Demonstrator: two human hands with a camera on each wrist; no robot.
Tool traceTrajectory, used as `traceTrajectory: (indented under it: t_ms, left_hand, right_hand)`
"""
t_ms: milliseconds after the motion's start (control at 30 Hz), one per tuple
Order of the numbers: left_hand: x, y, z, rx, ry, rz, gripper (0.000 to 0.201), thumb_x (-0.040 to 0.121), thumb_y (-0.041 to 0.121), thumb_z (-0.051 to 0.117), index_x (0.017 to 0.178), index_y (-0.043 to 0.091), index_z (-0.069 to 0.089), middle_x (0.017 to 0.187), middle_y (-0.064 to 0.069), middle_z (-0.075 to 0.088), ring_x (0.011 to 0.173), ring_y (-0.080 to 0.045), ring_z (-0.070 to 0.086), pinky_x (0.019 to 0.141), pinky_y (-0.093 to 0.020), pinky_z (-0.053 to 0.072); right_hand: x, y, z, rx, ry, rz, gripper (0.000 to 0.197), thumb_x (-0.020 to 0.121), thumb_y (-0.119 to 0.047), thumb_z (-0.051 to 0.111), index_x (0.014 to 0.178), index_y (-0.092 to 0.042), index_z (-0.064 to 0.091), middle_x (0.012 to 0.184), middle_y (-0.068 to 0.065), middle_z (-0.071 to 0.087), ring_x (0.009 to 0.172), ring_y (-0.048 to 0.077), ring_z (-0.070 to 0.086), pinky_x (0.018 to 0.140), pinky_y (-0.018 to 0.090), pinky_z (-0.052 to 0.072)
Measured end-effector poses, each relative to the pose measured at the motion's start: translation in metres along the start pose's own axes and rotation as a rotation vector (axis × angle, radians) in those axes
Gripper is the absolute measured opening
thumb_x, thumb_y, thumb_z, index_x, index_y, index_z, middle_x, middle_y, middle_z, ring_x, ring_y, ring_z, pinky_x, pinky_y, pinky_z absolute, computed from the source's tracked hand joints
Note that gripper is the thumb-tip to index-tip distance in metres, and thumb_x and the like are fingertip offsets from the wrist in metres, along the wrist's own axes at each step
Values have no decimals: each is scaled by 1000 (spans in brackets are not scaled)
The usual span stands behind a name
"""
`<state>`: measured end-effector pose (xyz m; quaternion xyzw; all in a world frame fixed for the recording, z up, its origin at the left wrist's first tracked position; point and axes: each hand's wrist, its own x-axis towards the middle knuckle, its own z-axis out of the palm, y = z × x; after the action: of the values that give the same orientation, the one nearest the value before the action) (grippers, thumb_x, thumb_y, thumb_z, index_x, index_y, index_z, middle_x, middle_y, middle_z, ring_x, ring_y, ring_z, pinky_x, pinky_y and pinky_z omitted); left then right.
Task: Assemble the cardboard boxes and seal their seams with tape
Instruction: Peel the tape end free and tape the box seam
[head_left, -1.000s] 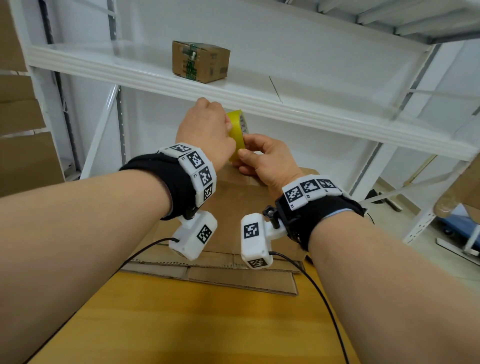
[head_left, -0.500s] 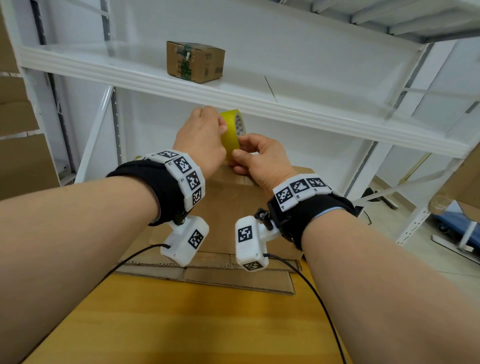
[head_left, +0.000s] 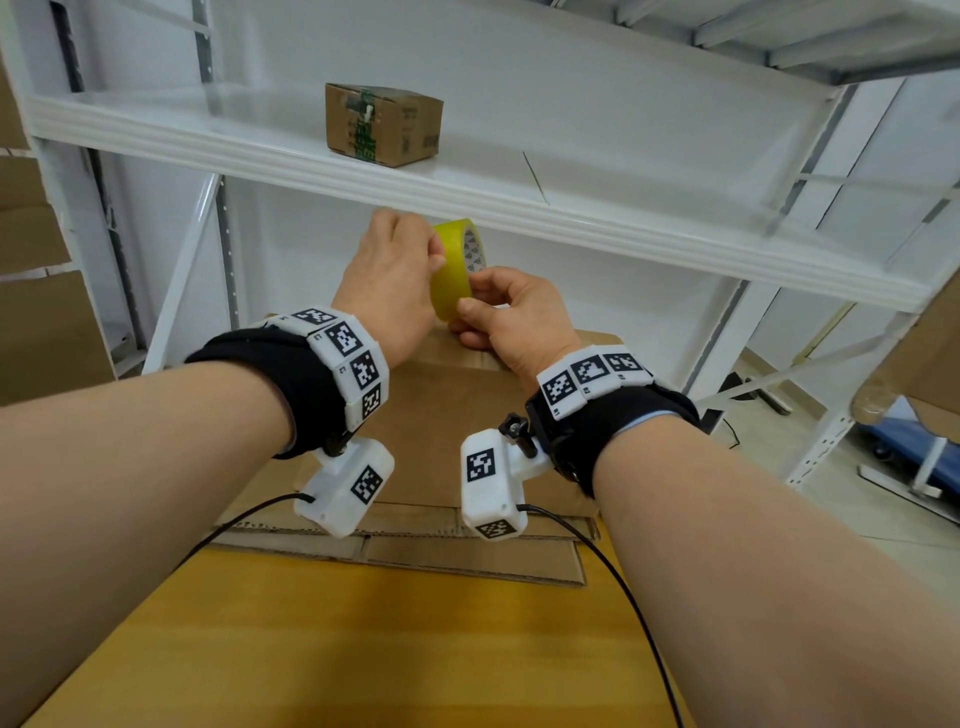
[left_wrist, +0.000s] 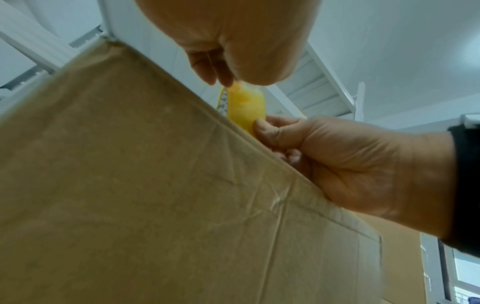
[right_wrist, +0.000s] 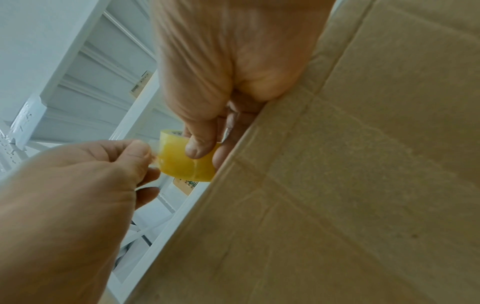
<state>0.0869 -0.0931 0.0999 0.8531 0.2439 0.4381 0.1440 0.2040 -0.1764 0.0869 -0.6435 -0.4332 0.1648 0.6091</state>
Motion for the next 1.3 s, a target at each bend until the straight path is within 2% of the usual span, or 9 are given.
traceTrajectory:
  t_ms: [200,300,400,600,700,867,1000,1133,1300]
  left_hand:
    - [1,-2,-6,-138,27,29,8,98,11,40,105,15,41,101,-4,58,91,-23,56,82,-42,49]
    - [2,-4,-7,-168,4,39,23,92,14,54,110,18,42,97,1,58,87,-17,57,78,-33,48]
    - [4,-6,-6,-134,1,38,31,85,13,66,105,22,45,93,3,58,86,-13,56,78,-25,44]
    - [7,-3,-6,27,38,70,17,87,12,62,91,27,53,86,10,60,89,-19,58,89,-43,45]
    - [7,-1,-7,101,12,63,15,90,14,57,89,29,52,93,4,63,92,-22,59,90,-45,44]
    - [6,6,-7,168,-55,63,11,93,12,51,97,23,51,102,-6,59,95,-29,57,87,-44,44]
    - [0,6,-11,234,-71,159,17,90,9,52,99,23,53,102,-5,57,97,-29,53,90,-42,35]
    - [-7,9,-13,244,-64,311,13,88,12,54,100,17,58,99,-6,56,95,-30,53,89,-40,32]
    - [6,2,-16,-59,-19,99,11,90,15,58,92,26,59,96,4,59,91,-18,55,90,-41,45]
  right_hand:
    - [2,1,0,18,9,12,29,92,1,64,121,0,64,107,19,71,77,21,72,64,21,59]
    - [2,0,-1,19,1,16,28,93,2,63,121,0,64,104,17,71,76,20,71,64,21,59]
    - [1,0,-1,6,-9,7,28,92,2,63,121,-1,65,102,15,70,76,19,71,66,21,59]
    - [-2,-1,0,-28,-22,-9,22,93,2,63,113,-6,66,101,12,69,80,21,70,70,23,60]
    - [-3,-3,1,-33,-26,-13,21,92,3,62,109,-10,67,97,9,69,80,22,70,68,22,60]
    - [-5,-4,1,-58,-14,-17,20,94,2,61,111,-4,66,94,8,69,77,21,69,66,22,60]
    - [-5,-3,3,-73,11,-18,21,94,1,60,113,-5,68,95,10,71,76,22,70,66,25,61]
    - [-3,-3,6,-91,50,-3,14,96,-6,59,107,-10,66,92,9,72,77,27,74,68,41,61]
    - [-4,-6,5,-144,74,-60,27,94,-8,62,109,-23,45,94,10,69,69,26,74,63,40,62]
